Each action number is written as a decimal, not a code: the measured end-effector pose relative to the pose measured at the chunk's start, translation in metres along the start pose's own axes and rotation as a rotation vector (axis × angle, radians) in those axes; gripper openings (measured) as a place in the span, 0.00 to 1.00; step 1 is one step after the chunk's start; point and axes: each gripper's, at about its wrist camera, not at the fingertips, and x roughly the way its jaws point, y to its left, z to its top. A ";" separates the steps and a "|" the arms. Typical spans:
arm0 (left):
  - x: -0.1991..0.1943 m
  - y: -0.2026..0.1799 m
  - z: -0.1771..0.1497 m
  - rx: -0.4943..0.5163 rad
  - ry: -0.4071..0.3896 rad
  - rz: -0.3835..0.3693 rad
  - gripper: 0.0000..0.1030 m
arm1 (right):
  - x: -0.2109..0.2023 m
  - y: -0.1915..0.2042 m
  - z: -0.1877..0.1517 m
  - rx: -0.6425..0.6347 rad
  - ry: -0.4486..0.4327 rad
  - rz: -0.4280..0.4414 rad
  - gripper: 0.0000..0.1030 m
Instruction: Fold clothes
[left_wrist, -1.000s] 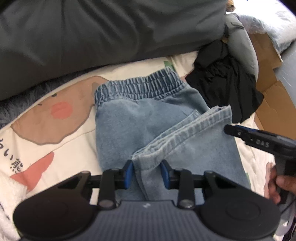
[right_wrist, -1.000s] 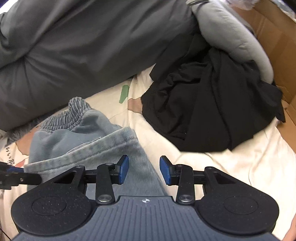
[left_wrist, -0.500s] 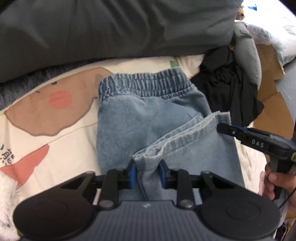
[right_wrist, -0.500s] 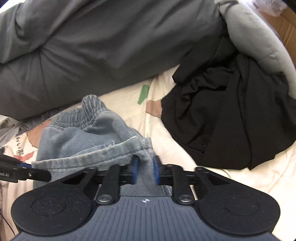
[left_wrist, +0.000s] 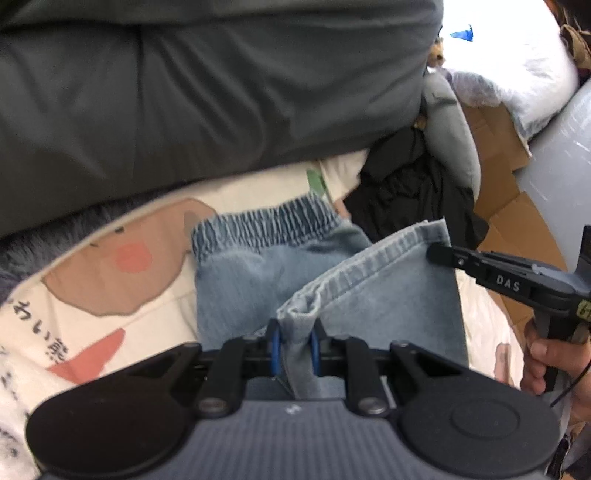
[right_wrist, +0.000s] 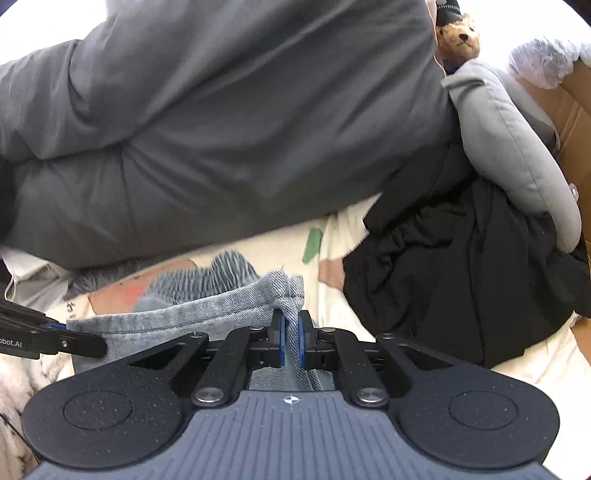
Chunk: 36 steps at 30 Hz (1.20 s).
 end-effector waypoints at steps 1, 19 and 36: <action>-0.003 0.001 0.002 0.001 -0.008 0.003 0.16 | 0.000 0.002 0.003 -0.001 -0.004 0.002 0.05; 0.016 0.026 0.057 0.006 -0.040 0.044 0.16 | 0.035 0.011 0.050 0.003 0.007 -0.070 0.05; 0.077 0.046 0.070 0.006 0.023 0.046 0.25 | 0.053 -0.028 0.056 0.096 0.047 -0.172 0.04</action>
